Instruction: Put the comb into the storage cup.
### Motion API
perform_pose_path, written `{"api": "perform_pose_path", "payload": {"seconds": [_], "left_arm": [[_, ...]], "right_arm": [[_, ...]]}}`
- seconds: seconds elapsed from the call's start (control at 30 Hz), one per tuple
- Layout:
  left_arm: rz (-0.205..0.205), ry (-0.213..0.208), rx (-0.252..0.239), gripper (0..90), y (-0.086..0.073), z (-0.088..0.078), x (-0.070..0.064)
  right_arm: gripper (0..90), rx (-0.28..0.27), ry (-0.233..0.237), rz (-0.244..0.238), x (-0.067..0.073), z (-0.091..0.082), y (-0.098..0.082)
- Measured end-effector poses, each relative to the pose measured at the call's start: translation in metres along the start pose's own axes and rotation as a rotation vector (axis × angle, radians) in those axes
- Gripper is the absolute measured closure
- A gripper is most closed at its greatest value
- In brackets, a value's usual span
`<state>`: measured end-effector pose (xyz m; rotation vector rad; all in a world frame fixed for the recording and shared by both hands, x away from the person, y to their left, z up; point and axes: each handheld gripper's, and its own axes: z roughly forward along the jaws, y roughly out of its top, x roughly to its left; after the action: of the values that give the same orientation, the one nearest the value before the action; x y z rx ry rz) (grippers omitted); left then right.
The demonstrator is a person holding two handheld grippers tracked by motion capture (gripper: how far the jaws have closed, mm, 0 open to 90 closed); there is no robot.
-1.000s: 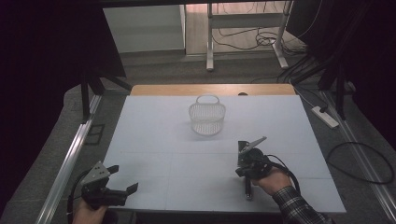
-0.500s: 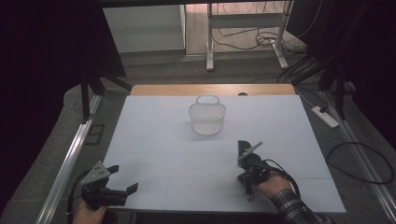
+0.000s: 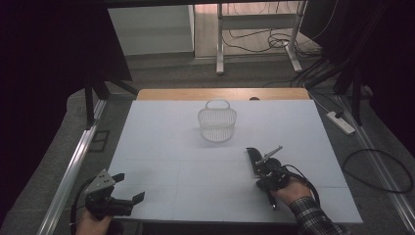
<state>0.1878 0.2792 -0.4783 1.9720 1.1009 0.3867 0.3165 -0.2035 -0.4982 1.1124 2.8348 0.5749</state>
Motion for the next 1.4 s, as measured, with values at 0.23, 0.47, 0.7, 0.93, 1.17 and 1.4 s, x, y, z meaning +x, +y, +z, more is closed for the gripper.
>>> {"api": "perform_pose_path", "payload": {"seconds": [0.23,0.47,0.7,0.93,1.17,1.4], "left_arm": [[0.000,0.000,0.000,0.7,0.000,0.000,0.000],[0.000,0.001,0.001,0.7,0.000,0.000,0.000],[0.000,0.001,0.001,0.8,0.000,0.000,0.000],[-0.002,0.001,0.002,0.8,0.000,0.000,0.000],[-0.001,0.003,0.003,0.8,0.000,0.000,0.000],[-0.003,0.004,0.004,0.8,0.000,0.000,0.000]], "right_arm": [[89.8,0.000,-0.031,0.029,-0.014,-0.004,-0.004],[89.8,-0.004,-0.041,0.053,-0.025,-0.007,-0.007],[89.8,-0.003,-0.059,0.075,-0.034,-0.010,-0.010],[86.3,-0.007,-0.049,0.072,-0.029,-0.013,-0.010],[76.2,-0.052,-0.057,0.048,-0.016,-0.024,-0.010],[54.3,-0.094,-0.090,0.059,-0.014,-0.031,-0.012]]}}
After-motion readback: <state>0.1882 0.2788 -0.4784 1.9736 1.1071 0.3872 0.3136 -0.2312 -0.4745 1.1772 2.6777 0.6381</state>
